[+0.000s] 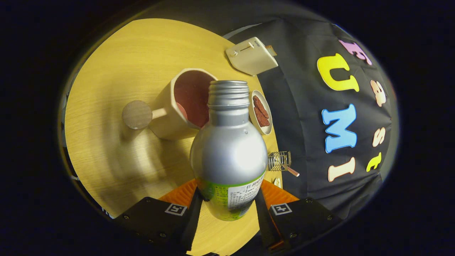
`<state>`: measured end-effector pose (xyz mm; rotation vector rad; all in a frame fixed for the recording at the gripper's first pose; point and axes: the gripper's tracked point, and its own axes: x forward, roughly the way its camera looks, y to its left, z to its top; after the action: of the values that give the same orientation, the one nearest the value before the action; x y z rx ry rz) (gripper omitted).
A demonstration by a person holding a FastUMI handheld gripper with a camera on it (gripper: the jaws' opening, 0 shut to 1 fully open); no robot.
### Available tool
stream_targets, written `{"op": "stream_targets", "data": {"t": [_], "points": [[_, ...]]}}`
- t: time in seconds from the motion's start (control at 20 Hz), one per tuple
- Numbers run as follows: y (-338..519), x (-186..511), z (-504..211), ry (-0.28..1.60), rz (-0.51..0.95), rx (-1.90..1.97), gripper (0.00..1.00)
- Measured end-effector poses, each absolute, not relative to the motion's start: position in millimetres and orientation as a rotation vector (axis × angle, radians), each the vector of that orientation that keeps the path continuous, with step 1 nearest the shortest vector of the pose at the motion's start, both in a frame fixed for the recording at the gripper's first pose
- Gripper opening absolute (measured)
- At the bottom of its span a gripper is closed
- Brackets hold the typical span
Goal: Take the bottle from table, then pour the juice into the cup, finally place the bottle on the coaster
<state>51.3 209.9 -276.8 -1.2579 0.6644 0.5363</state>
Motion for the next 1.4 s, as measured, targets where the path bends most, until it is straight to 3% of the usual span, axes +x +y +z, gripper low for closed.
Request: {"op": "stream_targets", "data": {"t": [1.4], "points": [[187.1, 68.5, -245.6, 0.677, 0.515, -1.686, 0.71]]}}
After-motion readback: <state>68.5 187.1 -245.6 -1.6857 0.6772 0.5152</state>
